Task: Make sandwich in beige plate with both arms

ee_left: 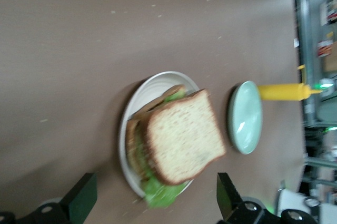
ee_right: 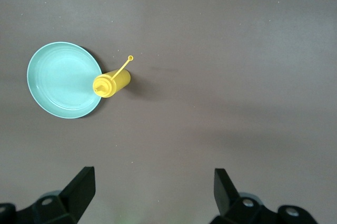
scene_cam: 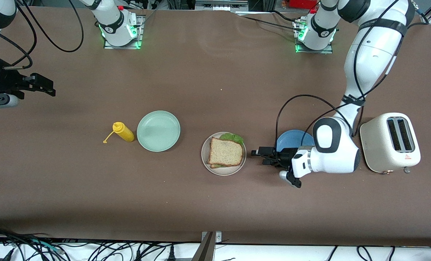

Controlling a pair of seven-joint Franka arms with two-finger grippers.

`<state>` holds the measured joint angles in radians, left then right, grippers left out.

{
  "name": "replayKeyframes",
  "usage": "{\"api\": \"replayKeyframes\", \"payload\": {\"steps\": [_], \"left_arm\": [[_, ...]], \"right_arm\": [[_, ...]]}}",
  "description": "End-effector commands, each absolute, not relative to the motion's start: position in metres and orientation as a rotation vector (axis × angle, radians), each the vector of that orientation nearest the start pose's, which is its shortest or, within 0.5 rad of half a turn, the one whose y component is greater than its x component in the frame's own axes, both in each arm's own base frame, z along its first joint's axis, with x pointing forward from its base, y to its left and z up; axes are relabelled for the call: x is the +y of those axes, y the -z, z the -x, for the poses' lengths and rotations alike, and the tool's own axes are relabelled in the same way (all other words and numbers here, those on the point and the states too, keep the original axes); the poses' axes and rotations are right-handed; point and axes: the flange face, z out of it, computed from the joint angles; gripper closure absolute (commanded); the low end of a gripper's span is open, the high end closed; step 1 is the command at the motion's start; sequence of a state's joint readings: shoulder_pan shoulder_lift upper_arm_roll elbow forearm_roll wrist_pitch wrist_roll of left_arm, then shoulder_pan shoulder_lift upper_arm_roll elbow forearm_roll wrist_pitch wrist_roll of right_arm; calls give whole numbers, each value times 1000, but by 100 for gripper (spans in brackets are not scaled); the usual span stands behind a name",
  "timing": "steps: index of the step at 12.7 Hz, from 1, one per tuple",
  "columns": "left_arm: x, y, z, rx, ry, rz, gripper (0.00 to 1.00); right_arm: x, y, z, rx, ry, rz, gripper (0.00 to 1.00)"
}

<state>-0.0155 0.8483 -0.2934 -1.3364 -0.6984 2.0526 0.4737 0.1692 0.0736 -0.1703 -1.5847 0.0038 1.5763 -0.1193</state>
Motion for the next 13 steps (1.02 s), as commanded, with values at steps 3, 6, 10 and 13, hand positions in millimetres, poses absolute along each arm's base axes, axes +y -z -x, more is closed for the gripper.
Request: {"api": "replayKeyframes", "payload": {"steps": [3,6,10,13], "left_arm": [[-172,-318,-696,-448,169,-2530,0],[-163,-395,-671,-412,299,-2805,0],[-144,-484,-637,-428,262,-3052,0],[-120,-538,-604,-312,147,-3165,0]], "right_arm": [[0,-583,-573,-162,-129,3119,0],[6,-584,-572,-157,-127,3118,0],[3,-582,-574,-155,-118,3125,0],[5,-583,-574,-171,-105,3139,0]]}}
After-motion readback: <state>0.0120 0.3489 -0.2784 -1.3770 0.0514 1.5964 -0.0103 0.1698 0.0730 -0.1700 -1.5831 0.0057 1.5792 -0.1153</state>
